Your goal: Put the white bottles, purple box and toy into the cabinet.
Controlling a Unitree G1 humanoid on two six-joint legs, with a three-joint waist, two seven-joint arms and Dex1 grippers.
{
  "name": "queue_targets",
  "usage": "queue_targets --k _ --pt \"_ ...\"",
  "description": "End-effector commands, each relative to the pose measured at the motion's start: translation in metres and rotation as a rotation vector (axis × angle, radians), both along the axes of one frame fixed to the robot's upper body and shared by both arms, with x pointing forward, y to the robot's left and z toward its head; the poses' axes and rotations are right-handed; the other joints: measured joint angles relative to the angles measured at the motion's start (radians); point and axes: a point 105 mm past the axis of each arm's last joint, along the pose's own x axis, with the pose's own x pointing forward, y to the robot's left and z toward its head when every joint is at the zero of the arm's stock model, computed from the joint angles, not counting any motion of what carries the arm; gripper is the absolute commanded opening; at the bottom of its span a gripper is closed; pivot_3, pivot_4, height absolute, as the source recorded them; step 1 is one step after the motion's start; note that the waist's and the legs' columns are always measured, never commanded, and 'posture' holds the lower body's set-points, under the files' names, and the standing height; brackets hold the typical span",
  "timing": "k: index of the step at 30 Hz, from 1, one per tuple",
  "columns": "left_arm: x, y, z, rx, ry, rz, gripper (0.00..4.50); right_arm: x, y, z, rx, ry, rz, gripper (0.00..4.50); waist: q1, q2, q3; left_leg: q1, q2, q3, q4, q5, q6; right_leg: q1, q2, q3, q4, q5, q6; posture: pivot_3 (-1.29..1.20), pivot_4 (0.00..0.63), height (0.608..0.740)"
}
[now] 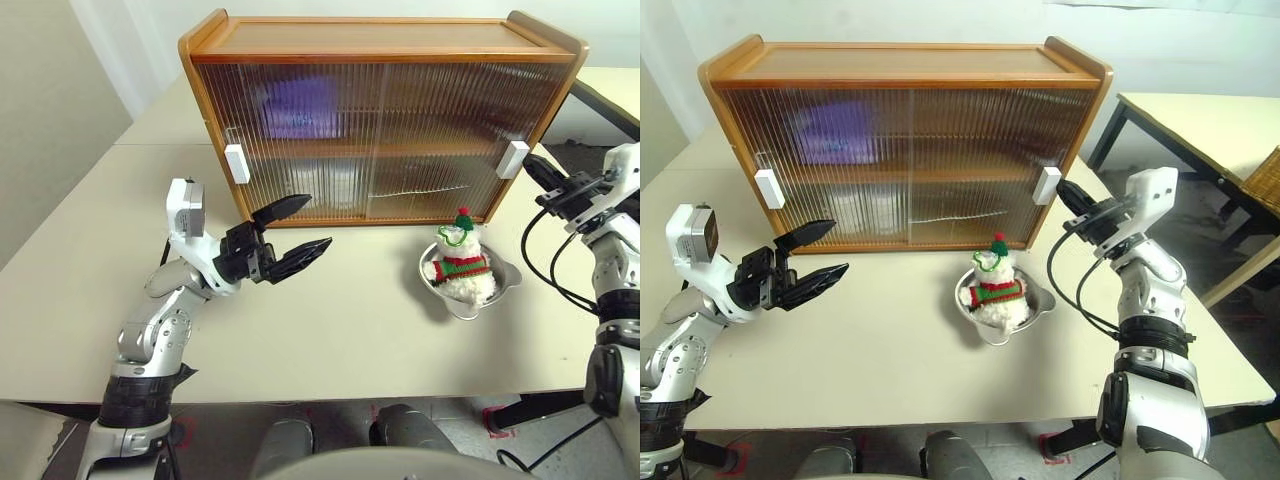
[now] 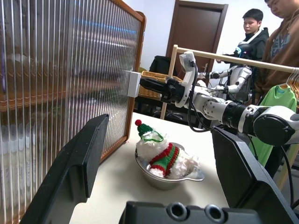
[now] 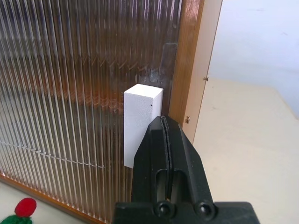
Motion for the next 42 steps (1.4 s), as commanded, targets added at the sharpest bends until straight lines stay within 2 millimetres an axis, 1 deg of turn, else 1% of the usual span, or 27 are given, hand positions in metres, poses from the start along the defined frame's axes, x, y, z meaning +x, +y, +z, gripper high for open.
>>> queue_targets --k 1,5,11,16,22,26,31,35,39,42 --pt "0.002 0.001 -0.001 0.009 0.007 0.007 4.50 0.004 0.012 -0.001 0.008 0.011 0.046 0.04 0.000 0.000 0.000 0.000 0.000 0.000 0.000 0.000 0.000 0.000 0.000 0.000 0.000 0.000 0.000 -0.08 0.000 0.740" --pt "0.001 0.003 -0.005 0.014 0.014 0.019 4.50 0.007 0.030 0.003 0.026 0.007 0.124 0.04 -0.002 0.000 0.000 0.001 0.000 0.001 0.000 0.000 0.000 0.000 0.001 0.000 0.000 0.000 -0.001 -0.08 0.000 0.740" --pt "0.000 0.005 -0.007 0.023 0.018 0.027 4.50 0.007 0.051 0.007 0.031 0.009 0.210 0.04 0.003 0.000 0.000 0.001 0.000 0.000 0.000 0.000 0.000 0.000 0.001 -0.001 0.000 0.000 -0.002 -0.08 0.000 0.740" --pt "0.000 0.006 -0.009 0.028 0.021 0.032 4.50 0.008 0.067 0.007 0.037 0.018 0.268 0.04 0.005 0.000 0.000 0.001 0.000 0.000 0.000 0.000 0.000 0.000 0.001 -0.001 0.000 0.000 -0.002 -0.07 0.000 0.740" --pt "0.000 0.007 -0.010 0.033 0.026 0.038 4.50 0.008 0.078 0.008 0.047 0.022 0.313 0.04 0.008 0.001 0.000 0.001 0.000 0.000 -0.001 0.000 0.000 -0.001 0.001 -0.001 0.000 0.000 -0.003 -0.07 0.000 0.740" --pt "0.000 0.009 -0.011 0.041 0.031 0.042 4.50 0.008 0.096 0.012 0.068 0.017 0.366 0.04 0.007 0.001 0.000 0.001 0.000 0.001 -0.001 0.000 -0.001 -0.001 0.002 -0.001 0.000 0.001 -0.004 -0.07 0.000 0.740" --pt "-0.001 0.012 -0.009 0.050 0.029 0.049 4.50 0.010 0.110 0.017 0.087 0.005 0.392 0.04 0.010 0.001 0.000 0.001 0.000 0.000 -0.001 0.000 -0.001 -0.001 0.003 -0.001 0.000 0.001 -0.006 -0.07 0.000 0.740" --pt "-0.001 0.015 -0.009 0.061 0.025 0.066 4.50 0.008 0.128 0.016 0.098 0.015 0.459 0.04 0.010 0.001 0.000 0.001 0.000 -0.001 -0.001 0.000 -0.001 -0.002 0.002 -0.001 0.000 0.002 -0.007 -0.06 0.000 0.740" --pt "-0.002 0.018 -0.008 0.065 0.022 0.075 4.50 0.006 0.136 0.015 0.105 0.025 0.494 0.04 0.012 0.001 0.000 0.000 0.000 -0.001 -0.002 0.000 -0.001 -0.003 0.002 -0.002 0.000 0.002 -0.009 -0.06 0.000 0.740" --pt "-0.003 0.020 -0.008 0.069 0.024 0.081 4.50 0.005 0.146 0.015 0.112 0.029 0.523 0.04 0.015 0.001 0.000 0.000 0.000 -0.001 -0.003 0.000 -0.002 -0.004 0.002 -0.001 0.000 0.002 -0.010 -0.06 0.000 0.740"
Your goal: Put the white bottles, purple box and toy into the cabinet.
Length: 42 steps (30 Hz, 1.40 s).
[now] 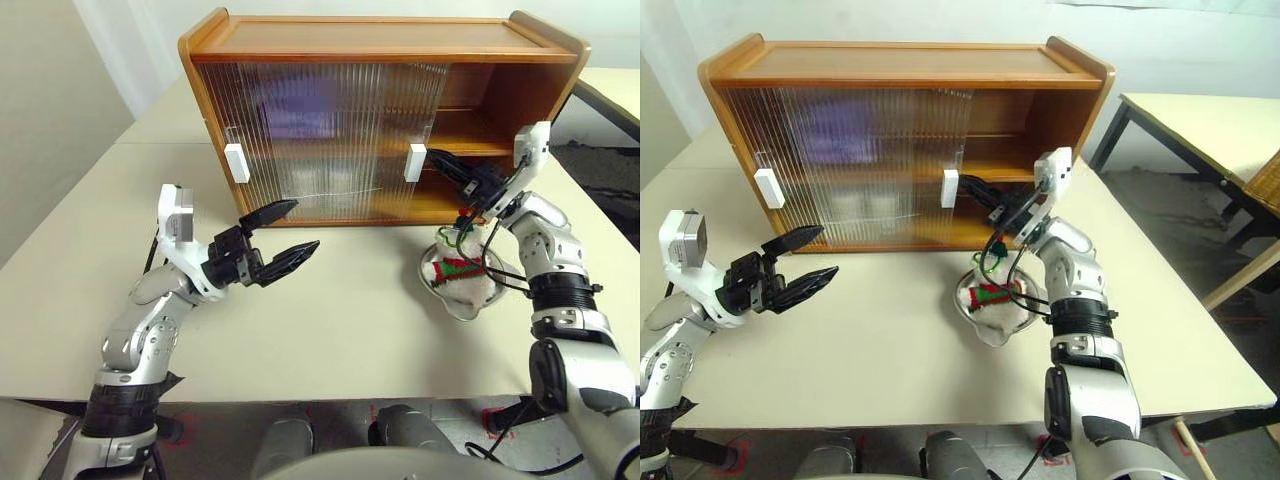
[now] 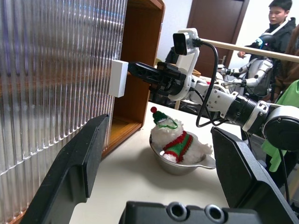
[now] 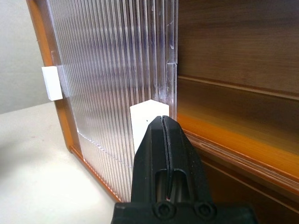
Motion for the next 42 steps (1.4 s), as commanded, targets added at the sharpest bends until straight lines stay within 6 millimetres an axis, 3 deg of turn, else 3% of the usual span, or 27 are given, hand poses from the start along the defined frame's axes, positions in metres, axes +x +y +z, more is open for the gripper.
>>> queue_targets --k 1,9,13,17,21,25,28,31,33,38,42 --pt "-0.002 0.004 0.000 0.021 -0.007 0.012 4.50 -0.004 0.017 0.005 0.003 -0.011 0.060 0.04 0.001 0.000 0.000 0.000 0.000 0.000 0.000 0.000 0.000 0.000 0.000 0.000 0.000 0.000 0.000 -0.06 0.000 0.740" --pt "-0.002 0.003 0.002 0.019 -0.014 0.020 4.50 -0.007 0.048 0.015 -0.005 -0.010 0.144 0.04 0.002 0.000 0.000 0.000 0.002 0.000 -0.001 0.000 -0.001 -0.001 0.002 -0.001 0.000 0.001 -0.002 -0.05 0.000 0.740" --pt "-0.001 0.004 0.003 0.019 -0.020 0.027 4.50 -0.008 0.053 0.015 -0.013 -0.001 0.161 0.04 0.004 0.000 0.000 0.000 0.002 0.000 -0.001 0.000 -0.001 -0.001 0.001 -0.001 0.000 0.001 -0.002 -0.05 0.000 0.740" --pt "-0.001 0.004 0.003 0.019 -0.023 0.032 4.50 -0.007 0.045 0.014 -0.026 0.002 0.143 0.04 0.008 0.000 0.000 0.000 0.002 -0.001 -0.001 0.001 -0.001 -0.002 0.001 0.000 0.000 0.000 -0.002 -0.04 0.000 0.740" --pt "-0.001 0.004 0.003 0.018 -0.024 0.033 4.50 -0.009 0.024 0.020 -0.041 0.011 0.135 0.04 0.015 0.000 0.000 0.000 0.001 -0.001 -0.002 0.001 -0.002 -0.002 0.001 0.000 0.000 0.000 -0.003 -0.05 0.000 0.740" --pt "0.000 0.003 0.002 0.019 -0.024 0.033 4.50 -0.028 0.003 0.023 -0.033 0.136 0.227 0.04 0.023 0.000 0.000 -0.001 0.000 0.000 -0.001 0.002 -0.004 -0.001 0.003 -0.001 0.000 0.000 -0.003 -0.06 0.000 0.740" --pt "0.001 0.004 0.002 0.021 -0.024 0.032 4.50 -0.042 -0.005 0.032 0.001 0.188 0.270 0.89 0.026 0.000 0.000 0.000 0.000 0.001 -0.001 0.005 -0.010 0.000 0.004 -0.002 0.000 -0.001 -0.002 -0.06 0.000 0.740" --pt "0.003 0.004 0.002 0.023 -0.024 0.029 4.50 -0.054 -0.010 0.060 0.109 0.195 0.233 1.99 0.024 0.000 0.000 0.001 0.000 0.003 0.000 0.008 -0.016 0.000 0.006 -0.001 0.001 -0.002 -0.001 -0.06 0.000 0.740" --pt "0.004 0.004 0.002 0.024 -0.025 0.027 4.50 -0.066 -0.007 0.066 0.112 0.273 0.222 2.71 0.024 0.000 0.000 0.001 0.000 0.004 0.001 0.007 -0.014 0.001 0.007 -0.001 0.002 -0.002 0.000 -0.07 0.000 0.740" --pt "0.004 0.003 0.001 0.025 -0.024 0.022 4.50 -0.076 -0.018 0.033 -0.153 0.393 -0.012 4.48 0.027 -0.005 -0.003 0.002 0.000 0.001 0.002 0.003 -0.007 0.003 0.007 -0.001 0.001 -0.004 0.004 -0.07 0.000 0.740" --pt "0.003 0.004 -0.001 0.042 -0.025 0.016 4.50 -0.087 -0.024 0.007 -0.305 0.574 -0.142 4.48 0.021 -0.003 -0.003 0.000 -0.001 0.001 0.002 0.002 -0.006 0.000 0.005 -0.001 0.002 -0.008 0.010 -0.07 0.000 0.740"
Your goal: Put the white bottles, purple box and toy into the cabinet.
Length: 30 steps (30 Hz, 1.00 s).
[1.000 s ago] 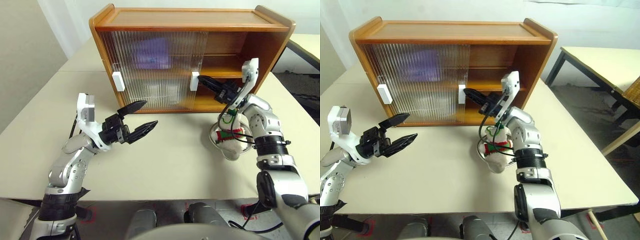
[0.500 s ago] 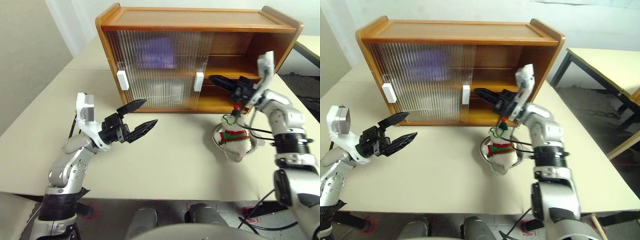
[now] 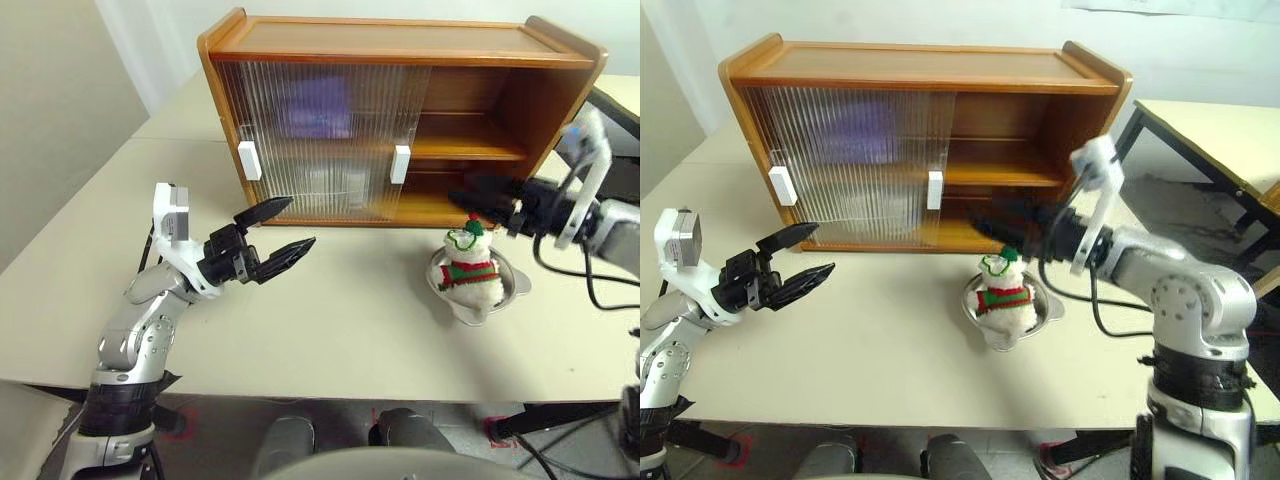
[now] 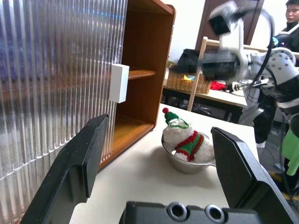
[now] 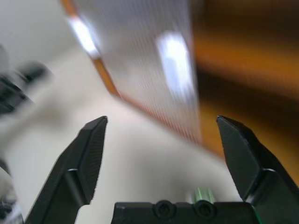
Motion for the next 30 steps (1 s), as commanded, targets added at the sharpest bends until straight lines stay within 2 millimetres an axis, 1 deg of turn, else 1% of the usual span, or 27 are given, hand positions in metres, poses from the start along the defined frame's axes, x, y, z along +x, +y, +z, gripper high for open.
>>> queue_targets --k 1,2,8,11,13,14,16,17,23,26,28,30 --pt "-0.001 0.000 -0.004 0.032 0.000 -0.008 4.50 -0.009 0.000 -0.008 -0.115 0.074 -0.061 4.48 -0.007 0.000 0.000 0.000 0.000 0.000 0.000 0.000 0.000 -0.001 0.000 0.000 0.000 0.000 0.000 -0.07 0.000 0.740" --pt "-0.001 -0.001 -0.004 0.035 0.000 -0.010 4.50 -0.010 0.002 -0.006 -0.110 0.069 -0.061 4.48 -0.011 0.000 0.000 0.000 0.001 0.000 -0.001 -0.001 0.000 -0.001 0.001 0.000 0.000 0.000 0.000 -0.07 0.000 0.740" --pt "-0.001 -0.001 -0.006 0.042 0.000 -0.019 4.50 -0.021 -0.016 -0.020 -0.277 0.196 -0.136 4.48 -0.015 0.001 -0.001 -0.003 0.000 0.000 -0.001 -0.002 0.002 -0.005 0.001 0.000 0.000 -0.001 0.002 -0.07 0.000 0.740" --pt "0.000 0.001 -0.006 0.043 -0.004 -0.016 4.50 -0.031 -0.031 -0.029 -0.378 0.299 -0.175 4.48 -0.012 0.002 -0.002 -0.012 0.000 -0.001 -0.001 -0.002 0.002 -0.012 0.001 0.000 0.000 -0.001 0.004 -0.07 0.000 0.740" --pt "0.000 0.002 -0.005 0.042 -0.006 -0.014 4.50 -0.035 -0.035 -0.035 -0.407 0.344 -0.179 4.48 -0.012 0.002 -0.002 -0.015 0.000 -0.001 -0.001 -0.002 0.002 -0.015 0.001 0.000 0.000 -0.001 0.004 -0.07 0.000 0.740" --pt "0.000 0.002 -0.005 0.042 -0.006 -0.014 4.50 -0.037 -0.036 -0.038 -0.415 0.355 -0.179 4.48 -0.012 0.002 -0.002 -0.016 0.000 -0.001 -0.001 -0.002 0.002 -0.016 0.001 0.000 0.000 0.000 0.006 -0.07 0.000 0.740" --pt "0.000 0.001 -0.006 0.042 -0.005 -0.016 4.50 -0.040 -0.037 -0.048 -0.450 0.389 -0.183 4.48 -0.012 0.003 -0.003 -0.016 0.000 -0.001 -0.001 -0.002 0.002 -0.017 0.001 0.000 0.000 0.004 0.013 -0.07 0.000 0.740" --pt "-0.001 0.001 -0.006 0.042 -0.005 -0.018 4.50 -0.041 -0.038 -0.052 -0.467 0.404 -0.185 4.48 -0.012 0.002 -0.003 -0.016 0.000 -0.001 -0.001 -0.002 0.002 -0.017 0.002 0.000 0.000 0.004 0.014 -0.07 0.000 0.740" --pt "0.000 0.001 -0.006 0.044 -0.008 -0.020 4.50 -0.041 -0.035 -0.064 -0.490 0.434 -0.186 4.48 -0.013 0.004 -0.003 -0.016 0.000 -0.001 0.000 -0.002 0.002 -0.017 0.002 0.000 0.000 0.004 0.014 -0.07 0.000 0.740" --pt "-0.001 0.001 -0.008 0.053 -0.003 -0.019 4.50 -0.033 -0.035 -0.069 -0.484 0.424 -0.222 4.48 -0.014 0.004 -0.004 -0.016 0.001 -0.001 0.000 -0.002 0.002 -0.016 0.002 0.000 0.000 0.003 0.011 -0.07 0.000 0.740" --pt "-0.001 0.001 -0.009 0.058 -0.002 -0.020 4.50 -0.029 -0.035 -0.071 -0.478 0.420 -0.240 4.48 -0.014 0.005 -0.005 -0.016 0.001 -0.001 0.000 -0.002 0.002 -0.017 0.002 0.000 0.000 0.003 0.012 -0.07 0.000 0.740" --pt "-0.001 0.001 -0.009 0.057 -0.005 -0.020 4.50 -0.030 -0.033 -0.074 -0.479 0.433 -0.230 4.48 -0.014 0.006 -0.005 -0.016 0.001 -0.001 0.000 -0.002 0.002 -0.017 0.001 0.001 0.000 0.006 0.015 -0.07 0.000 0.740"
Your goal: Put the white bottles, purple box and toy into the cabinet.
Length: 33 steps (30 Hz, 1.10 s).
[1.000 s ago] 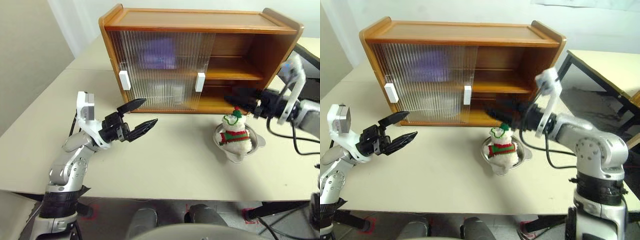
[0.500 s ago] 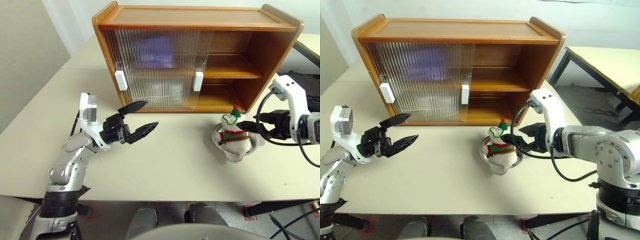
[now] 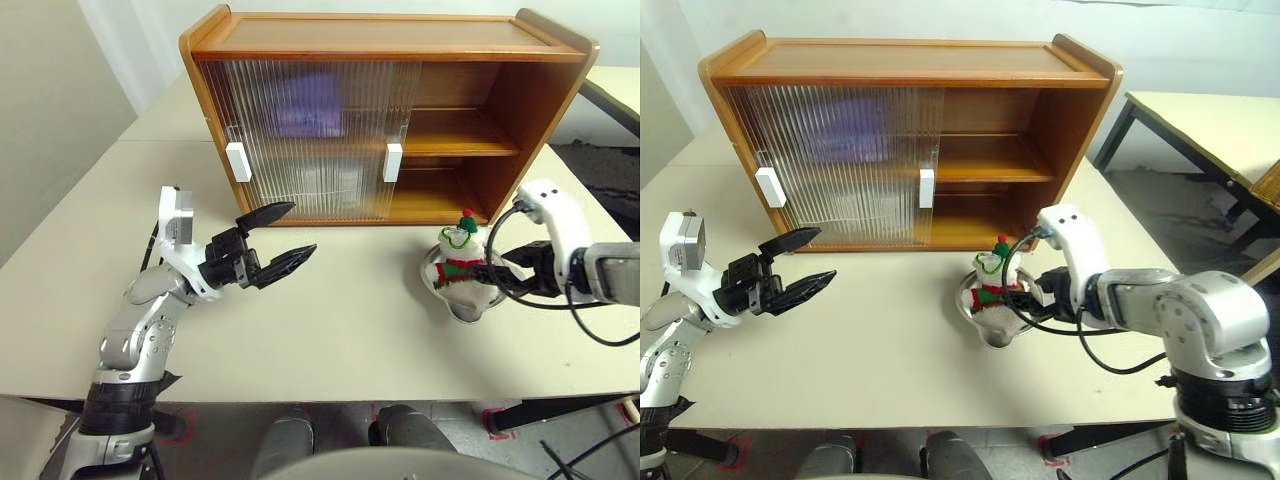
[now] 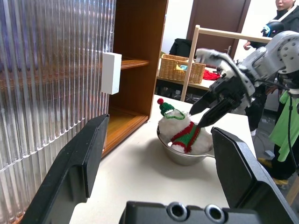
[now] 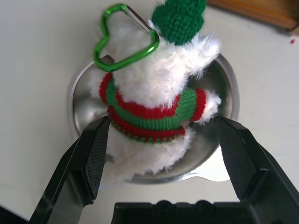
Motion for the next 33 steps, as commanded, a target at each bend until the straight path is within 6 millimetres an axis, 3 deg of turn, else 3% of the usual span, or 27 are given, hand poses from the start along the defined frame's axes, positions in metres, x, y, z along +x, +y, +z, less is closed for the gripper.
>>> queue_targets --k 1,6,10,21,24,30,33 --pt "0.001 0.000 -0.003 0.018 -0.001 0.005 4.50 0.000 0.001 -0.005 -0.012 0.026 -0.003 4.48 0.000 0.001 -0.001 0.000 0.000 0.000 0.000 0.000 0.000 0.000 0.000 0.000 0.000 0.000 0.000 -0.07 0.000 0.740" --pt "0.003 -0.002 -0.002 0.015 -0.012 0.011 4.50 0.001 0.007 -0.014 0.016 0.032 -0.006 4.48 0.002 0.001 -0.001 0.000 0.000 0.000 0.000 0.000 0.000 0.000 0.000 0.000 0.000 0.000 0.000 -0.06 0.000 0.740" --pt "0.002 -0.004 -0.004 0.017 -0.007 0.007 4.50 0.008 0.018 -0.008 0.100 0.013 -0.015 4.48 0.001 0.001 -0.001 0.000 0.000 0.000 0.000 0.000 0.000 0.000 0.000 0.000 0.000 0.000 0.001 -0.06 0.000 0.740" --pt "0.003 -0.004 -0.004 0.020 -0.014 0.018 4.50 0.007 0.012 -0.028 0.036 0.069 -0.028 4.48 0.004 0.002 -0.002 0.000 0.001 0.000 0.000 0.000 0.000 0.000 0.001 0.000 0.000 0.001 0.000 -0.05 0.000 0.740" --pt "0.003 -0.003 -0.004 0.019 -0.018 0.022 4.50 0.003 0.010 -0.030 0.029 0.095 -0.012 3.84 0.007 0.002 -0.002 0.000 0.000 0.000 0.000 0.000 0.000 0.000 0.000 0.000 0.000 0.001 0.000 -0.04 0.000 0.740" --pt "0.004 -0.003 -0.004 0.017 -0.020 0.024 4.50 0.007 0.015 -0.033 0.043 0.079 -0.012 1.69 0.009 0.002 -0.002 0.001 0.001 0.000 0.000 0.000 0.000 0.000 0.001 0.000 0.000 0.001 -0.001 -0.04 0.000 0.740" --pt "0.004 -0.004 -0.004 0.014 -0.019 0.022 4.50 0.009 0.015 -0.031 0.042 0.055 -0.013 0.89 0.009 0.002 -0.002 0.001 0.001 0.000 0.001 0.000 0.000 0.000 0.001 0.000 0.000 0.002 -0.001 -0.04 0.000 0.740"
